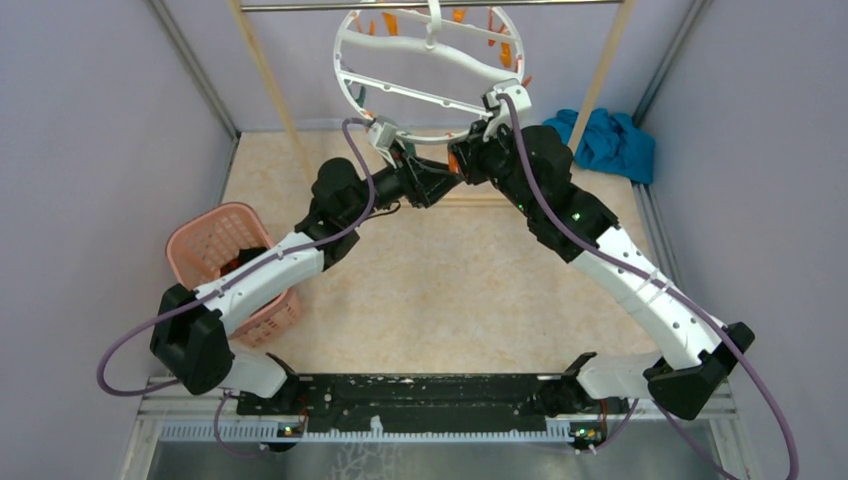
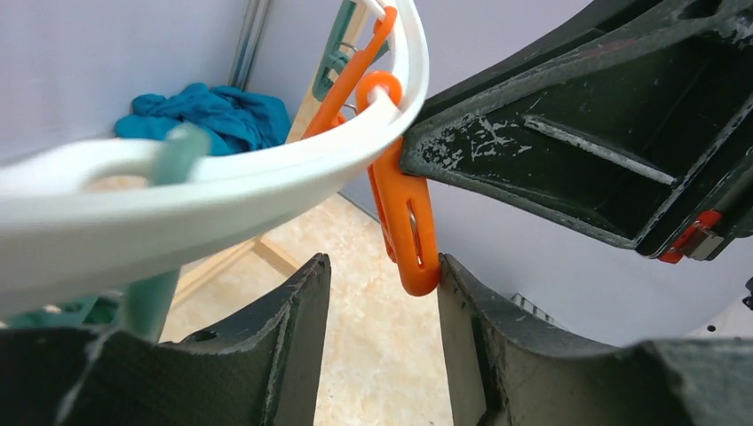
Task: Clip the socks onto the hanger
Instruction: Open the clamp at the hanger.
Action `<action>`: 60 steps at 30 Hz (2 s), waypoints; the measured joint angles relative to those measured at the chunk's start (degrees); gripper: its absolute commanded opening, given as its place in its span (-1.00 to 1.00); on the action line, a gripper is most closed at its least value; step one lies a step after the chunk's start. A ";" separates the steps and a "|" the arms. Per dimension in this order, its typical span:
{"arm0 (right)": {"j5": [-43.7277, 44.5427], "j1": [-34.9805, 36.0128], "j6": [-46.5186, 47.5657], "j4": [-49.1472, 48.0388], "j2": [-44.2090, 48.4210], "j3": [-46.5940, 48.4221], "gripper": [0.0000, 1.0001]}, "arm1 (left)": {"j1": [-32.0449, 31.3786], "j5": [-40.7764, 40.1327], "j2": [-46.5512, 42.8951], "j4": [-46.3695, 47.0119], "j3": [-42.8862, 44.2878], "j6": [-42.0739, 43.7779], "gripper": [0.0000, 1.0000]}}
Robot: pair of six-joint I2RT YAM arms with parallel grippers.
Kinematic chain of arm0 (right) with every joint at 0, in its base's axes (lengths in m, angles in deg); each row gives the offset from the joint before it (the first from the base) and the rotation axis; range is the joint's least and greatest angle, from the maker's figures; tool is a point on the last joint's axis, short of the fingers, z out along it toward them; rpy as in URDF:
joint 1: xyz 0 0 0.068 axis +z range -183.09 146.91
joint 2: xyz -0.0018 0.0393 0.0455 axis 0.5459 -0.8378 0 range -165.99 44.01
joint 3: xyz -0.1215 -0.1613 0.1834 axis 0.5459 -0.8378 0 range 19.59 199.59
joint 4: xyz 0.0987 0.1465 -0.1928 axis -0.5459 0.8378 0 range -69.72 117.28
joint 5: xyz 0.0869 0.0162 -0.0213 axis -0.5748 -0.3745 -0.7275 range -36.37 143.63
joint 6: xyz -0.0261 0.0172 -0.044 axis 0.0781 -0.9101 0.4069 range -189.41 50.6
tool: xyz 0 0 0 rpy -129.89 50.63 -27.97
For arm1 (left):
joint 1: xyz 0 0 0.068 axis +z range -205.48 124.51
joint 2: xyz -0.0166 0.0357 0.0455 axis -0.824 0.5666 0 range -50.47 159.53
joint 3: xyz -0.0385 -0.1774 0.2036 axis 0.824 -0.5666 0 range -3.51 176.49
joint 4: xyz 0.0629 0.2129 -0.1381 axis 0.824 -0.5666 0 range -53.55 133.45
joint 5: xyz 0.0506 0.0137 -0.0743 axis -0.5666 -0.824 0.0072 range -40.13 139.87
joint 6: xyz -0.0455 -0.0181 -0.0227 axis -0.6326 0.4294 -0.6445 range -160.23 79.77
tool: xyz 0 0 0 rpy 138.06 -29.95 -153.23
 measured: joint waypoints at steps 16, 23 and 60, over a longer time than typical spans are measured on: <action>-1.16 -0.09 -0.07 -0.66 0.87 -1.49 -1.00 | 0.00 -1.03 0.74 4.11 -1.03 -4.31 -0.66; -2.67 0.07 -0.20 0.61 1.27 -1.88 -1.00 | 0.46 -1.55 0.79 4.79 -1.03 -4.26 -1.00; -3.80 0.02 -1.95 1.16 -0.50 -2.08 0.25 | 0.76 -1.46 0.52 3.17 -0.74 -2.12 -1.00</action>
